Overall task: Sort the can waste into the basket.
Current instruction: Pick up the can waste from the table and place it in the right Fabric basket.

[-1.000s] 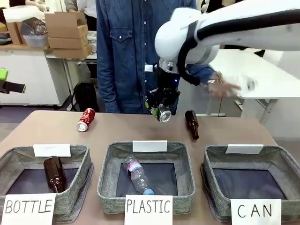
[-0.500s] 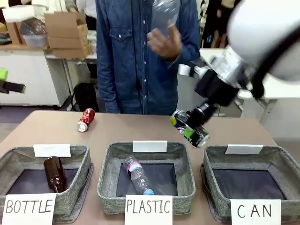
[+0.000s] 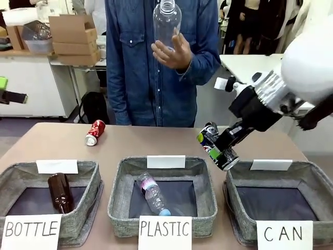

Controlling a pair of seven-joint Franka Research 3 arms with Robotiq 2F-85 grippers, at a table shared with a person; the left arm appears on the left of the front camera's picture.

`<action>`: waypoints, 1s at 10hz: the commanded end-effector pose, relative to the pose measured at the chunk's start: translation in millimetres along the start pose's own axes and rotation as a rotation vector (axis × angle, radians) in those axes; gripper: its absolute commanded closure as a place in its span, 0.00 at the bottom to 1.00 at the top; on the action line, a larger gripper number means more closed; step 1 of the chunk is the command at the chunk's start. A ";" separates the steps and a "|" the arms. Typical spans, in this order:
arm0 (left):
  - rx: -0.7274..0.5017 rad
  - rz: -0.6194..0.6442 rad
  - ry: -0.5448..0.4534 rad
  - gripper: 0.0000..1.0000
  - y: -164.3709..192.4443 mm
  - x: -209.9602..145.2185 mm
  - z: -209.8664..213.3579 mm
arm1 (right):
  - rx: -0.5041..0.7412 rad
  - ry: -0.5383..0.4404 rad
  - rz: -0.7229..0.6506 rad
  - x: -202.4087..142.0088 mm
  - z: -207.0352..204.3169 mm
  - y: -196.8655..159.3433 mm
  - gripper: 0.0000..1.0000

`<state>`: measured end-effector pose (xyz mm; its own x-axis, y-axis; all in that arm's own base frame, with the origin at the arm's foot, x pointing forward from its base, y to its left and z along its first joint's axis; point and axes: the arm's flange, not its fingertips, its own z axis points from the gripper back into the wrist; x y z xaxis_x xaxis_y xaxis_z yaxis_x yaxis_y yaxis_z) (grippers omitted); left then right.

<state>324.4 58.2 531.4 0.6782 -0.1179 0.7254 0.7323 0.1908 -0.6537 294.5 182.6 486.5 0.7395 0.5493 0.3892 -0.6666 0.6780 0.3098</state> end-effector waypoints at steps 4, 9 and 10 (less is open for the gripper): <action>-0.019 -0.023 -0.020 0.00 -1.3 1.3 -0.3 | -0.008 -0.161 -0.375 -121.7 83.6 -56.1 0.62; -0.019 -0.023 -0.020 0.00 -1.3 1.3 -0.3 | -0.122 -0.062 -0.721 -172.3 80.0 -98.2 0.62; -0.019 -0.023 -0.020 0.00 -1.3 1.3 -0.3 | -0.146 -0.058 -0.745 -170.8 78.8 -100.2 0.59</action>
<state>324.0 58.7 531.6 0.6773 -0.1172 0.7263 0.7330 0.1918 -0.6527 259.5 -49.1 520.3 0.9801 -0.0795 0.1816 -0.0007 0.9145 0.4046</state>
